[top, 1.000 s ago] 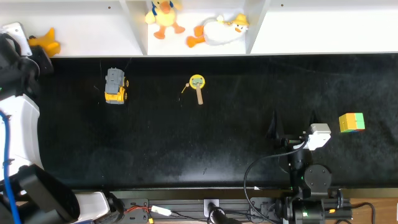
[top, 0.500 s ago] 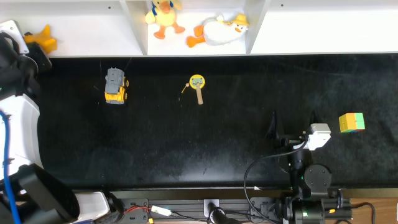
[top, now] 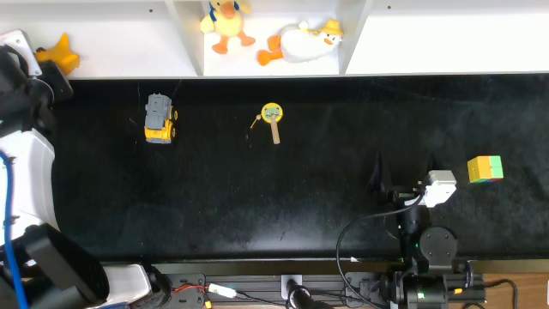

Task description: Store Toys

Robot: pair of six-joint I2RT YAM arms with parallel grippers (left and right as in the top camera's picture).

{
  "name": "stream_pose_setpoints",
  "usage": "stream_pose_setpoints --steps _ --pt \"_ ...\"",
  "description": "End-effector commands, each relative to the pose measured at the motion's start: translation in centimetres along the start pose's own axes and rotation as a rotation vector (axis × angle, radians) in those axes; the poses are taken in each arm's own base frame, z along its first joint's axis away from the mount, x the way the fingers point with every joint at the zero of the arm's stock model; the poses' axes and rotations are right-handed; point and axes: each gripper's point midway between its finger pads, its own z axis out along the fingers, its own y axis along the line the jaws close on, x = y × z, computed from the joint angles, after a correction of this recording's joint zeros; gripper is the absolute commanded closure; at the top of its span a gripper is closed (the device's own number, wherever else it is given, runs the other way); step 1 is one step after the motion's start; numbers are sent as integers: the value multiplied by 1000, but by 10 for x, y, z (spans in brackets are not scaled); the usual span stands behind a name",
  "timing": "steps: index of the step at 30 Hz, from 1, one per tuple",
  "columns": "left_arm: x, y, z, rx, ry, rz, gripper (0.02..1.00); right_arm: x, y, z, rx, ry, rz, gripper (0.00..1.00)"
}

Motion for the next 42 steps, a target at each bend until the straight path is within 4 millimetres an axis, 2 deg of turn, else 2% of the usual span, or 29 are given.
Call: stream_pose_setpoints --steps 1,9,17,21,25,35,42 --pt "-1 0 -2 -9 21 -31 982 2 -3 0 12 -5 4 5" --pt "-28 10 -19 -86 19 -14 982 2 -3 0 12 -5 4 5" --pt "-26 10 -18 -85 33 -14 982 2 -3 0 12 -5 4 5" --pt "-20 9 -12 -78 52 -14 982 2 -3 0 12 -5 4 5" --pt "-11 2 3 -40 79 -26 982 2 -3 0 12 -5 3 5" --pt "-2 -1 28 -22 89 -30 976 2 -3 0 12 -5 4 5" --pt "-7 -7 35 12 61 -31 704 2 -3 0 12 -5 4 5"
